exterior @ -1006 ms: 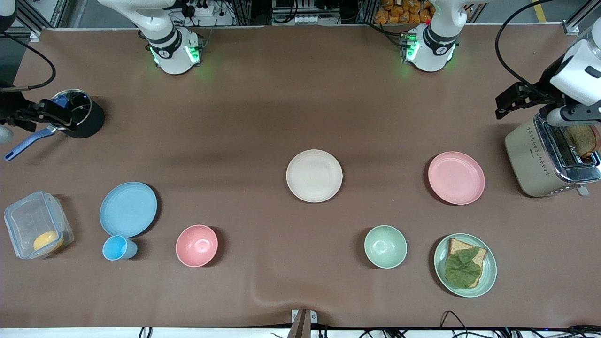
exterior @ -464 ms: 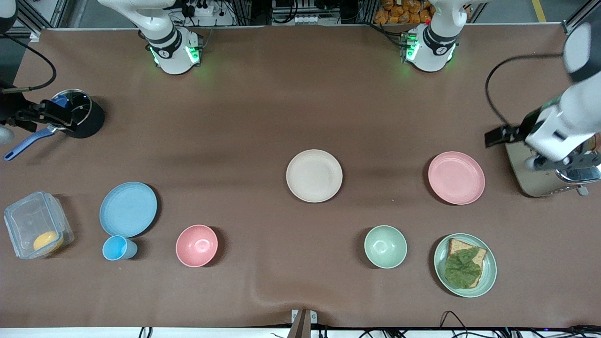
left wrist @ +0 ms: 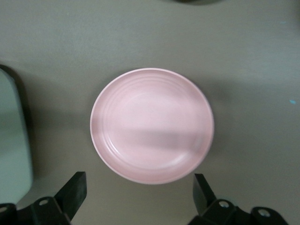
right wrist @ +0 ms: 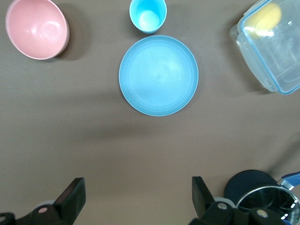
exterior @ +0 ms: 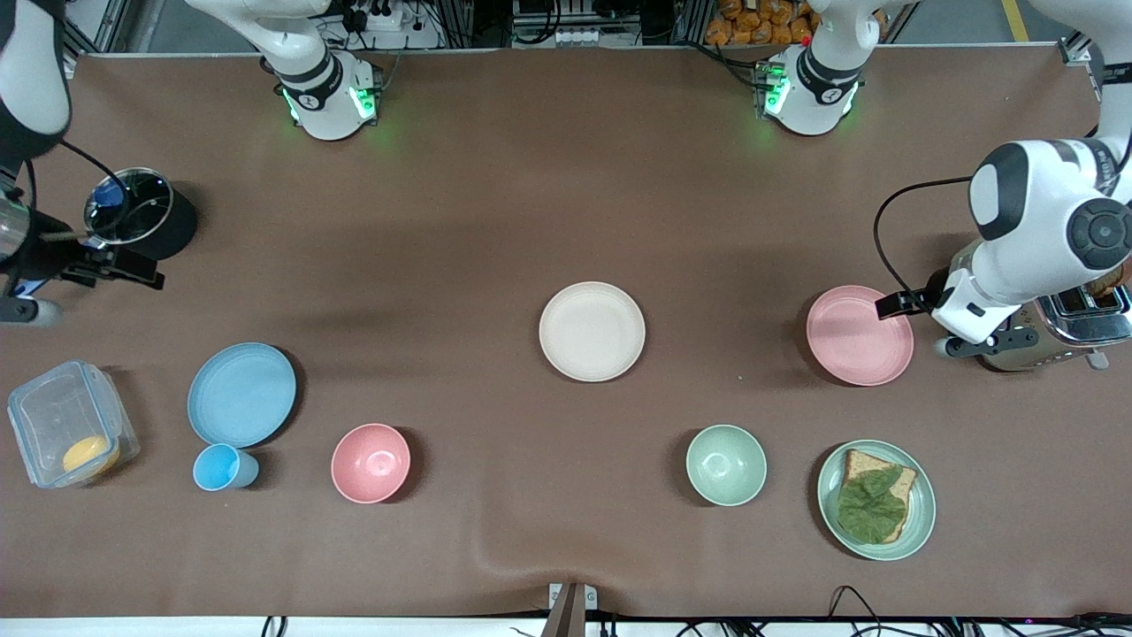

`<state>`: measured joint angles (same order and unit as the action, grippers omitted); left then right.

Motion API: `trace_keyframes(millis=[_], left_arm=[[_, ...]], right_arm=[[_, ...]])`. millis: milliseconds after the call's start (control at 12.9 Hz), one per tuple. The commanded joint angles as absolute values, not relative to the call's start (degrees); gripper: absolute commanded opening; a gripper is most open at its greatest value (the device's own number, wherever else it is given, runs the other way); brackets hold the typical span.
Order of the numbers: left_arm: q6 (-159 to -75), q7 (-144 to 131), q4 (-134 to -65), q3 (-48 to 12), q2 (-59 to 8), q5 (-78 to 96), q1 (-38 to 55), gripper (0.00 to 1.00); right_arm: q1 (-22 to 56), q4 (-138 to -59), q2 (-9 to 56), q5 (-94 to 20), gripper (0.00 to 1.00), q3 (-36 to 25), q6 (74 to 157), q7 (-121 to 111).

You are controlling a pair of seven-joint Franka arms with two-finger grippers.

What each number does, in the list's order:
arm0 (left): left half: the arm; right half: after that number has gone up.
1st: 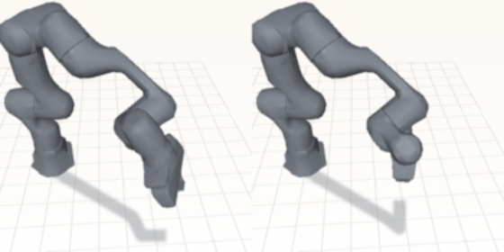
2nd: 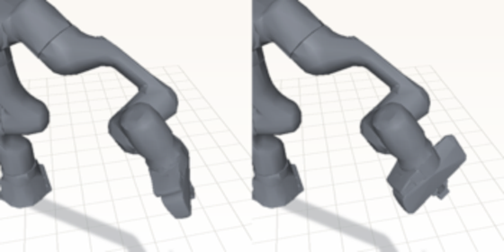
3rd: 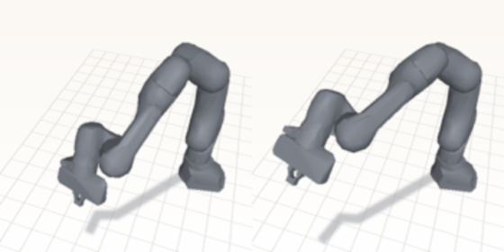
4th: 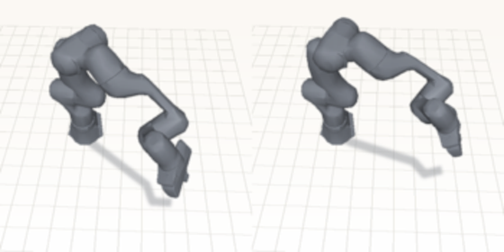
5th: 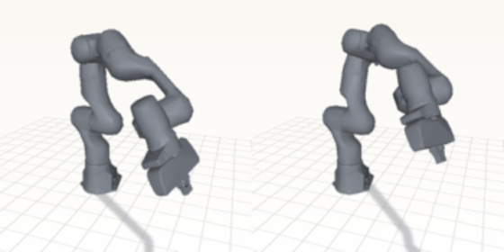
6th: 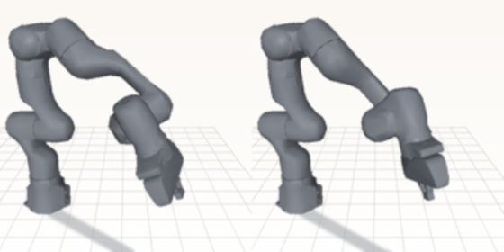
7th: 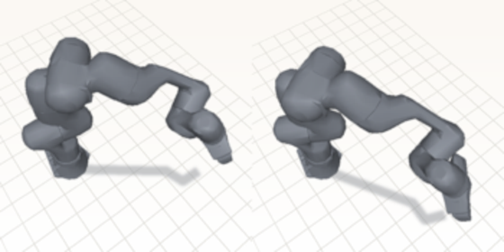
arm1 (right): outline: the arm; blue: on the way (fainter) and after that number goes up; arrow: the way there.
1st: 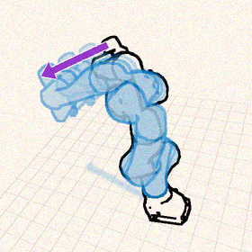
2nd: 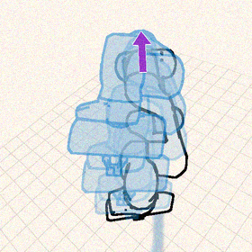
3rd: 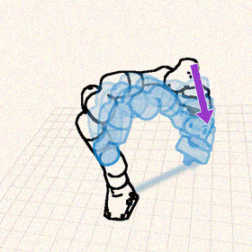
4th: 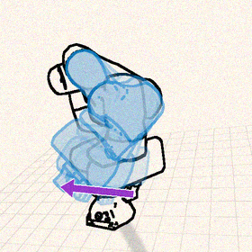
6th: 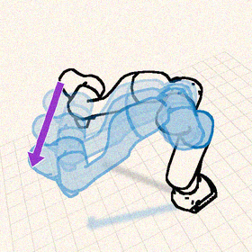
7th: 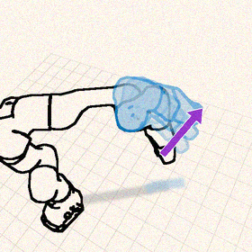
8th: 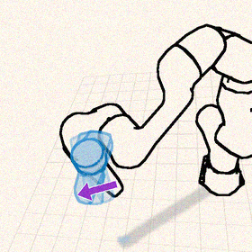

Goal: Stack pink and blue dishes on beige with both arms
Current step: 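Reach the left gripper to the pink plate while the right gripper reaches the blue plate, then grip the pink plate with the left gripper while the right gripper grips the blue plate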

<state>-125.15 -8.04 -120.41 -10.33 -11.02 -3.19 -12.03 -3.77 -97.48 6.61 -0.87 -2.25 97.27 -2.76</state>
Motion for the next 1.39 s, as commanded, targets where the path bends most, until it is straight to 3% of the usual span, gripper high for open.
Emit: trace_keyframes(millis=[0, 542, 851, 929, 1161, 1238, 1315], left_arm=[[-130.06, -7.29, -121.99, -10.72, -14.75, -7.97, -14.23, 1.00], [-140.53, -7.21, -123.66, -10.81, -22.93, -9.05, -19.95, 1.00], [-140.97, -7.29, -123.66, -10.81, -23.91, -9.14, -19.95, 0.57], [-140.98, -7.29, -123.66, -10.81, -23.99, -9.14, -19.86, 0.53], [-141.06, -7.21, -123.66, -10.81, -24.08, -9.14, -19.95, 0.53], [-141.15, -7.29, -123.58, -10.81, -24.34, -9.14, -20.13, 0.49], [-141.15, -7.29, -123.49, -10.81, -24.43, -9.14, -20.13, 0.40]], right_arm=[[-5.71, -98.35, 8.17, -0.09, 1.00, -1.49, 99.13, -2.55], [-7.64, -107.30, 8.96, -0.09, 1.00, -1.49, 110.46, -3.16], [-8.35, -108.81, 10.37, -0.09, 1.00, -1.49, 112.76, -3.25], [-8.96, -108.81, 10.63, -0.09, 1.00, -1.41, 112.85, -3.34], [-10.45, -108.81, 11.86, -0.09, 1.00, -1.41, 113.64, -5.97], [-10.81, -108.90, 12.21, -0.09, 1.00, -1.41, 114.08, -6.85], [-11.25, -109.16, 12.65, -0.09, 1.00, -1.41, 114.60, -7.29]])
